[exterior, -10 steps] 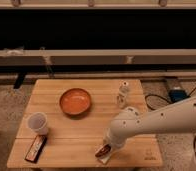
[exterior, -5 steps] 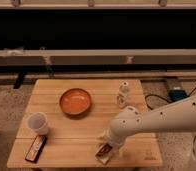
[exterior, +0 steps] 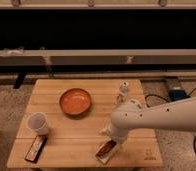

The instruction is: Place the pepper on the white sponge

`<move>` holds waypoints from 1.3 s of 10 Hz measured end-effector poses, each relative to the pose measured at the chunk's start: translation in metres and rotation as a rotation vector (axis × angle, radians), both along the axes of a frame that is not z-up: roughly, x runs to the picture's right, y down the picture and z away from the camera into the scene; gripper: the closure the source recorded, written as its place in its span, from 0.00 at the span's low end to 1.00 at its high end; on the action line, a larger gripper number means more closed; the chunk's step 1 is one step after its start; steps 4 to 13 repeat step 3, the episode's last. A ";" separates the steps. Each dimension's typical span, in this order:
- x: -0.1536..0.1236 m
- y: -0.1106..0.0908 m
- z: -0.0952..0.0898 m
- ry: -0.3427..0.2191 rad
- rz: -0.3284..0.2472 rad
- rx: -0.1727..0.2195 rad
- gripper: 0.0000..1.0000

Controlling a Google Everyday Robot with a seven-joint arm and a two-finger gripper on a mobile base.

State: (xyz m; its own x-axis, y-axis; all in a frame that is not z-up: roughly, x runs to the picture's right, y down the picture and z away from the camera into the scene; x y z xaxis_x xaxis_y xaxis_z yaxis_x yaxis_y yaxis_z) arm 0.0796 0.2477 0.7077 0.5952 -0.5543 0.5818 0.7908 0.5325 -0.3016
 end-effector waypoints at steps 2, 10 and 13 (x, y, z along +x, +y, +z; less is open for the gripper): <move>0.005 -0.005 -0.001 0.003 -0.005 0.002 0.20; 0.003 -0.006 -0.001 0.001 -0.007 0.003 0.20; 0.003 -0.006 -0.001 0.001 -0.007 0.003 0.20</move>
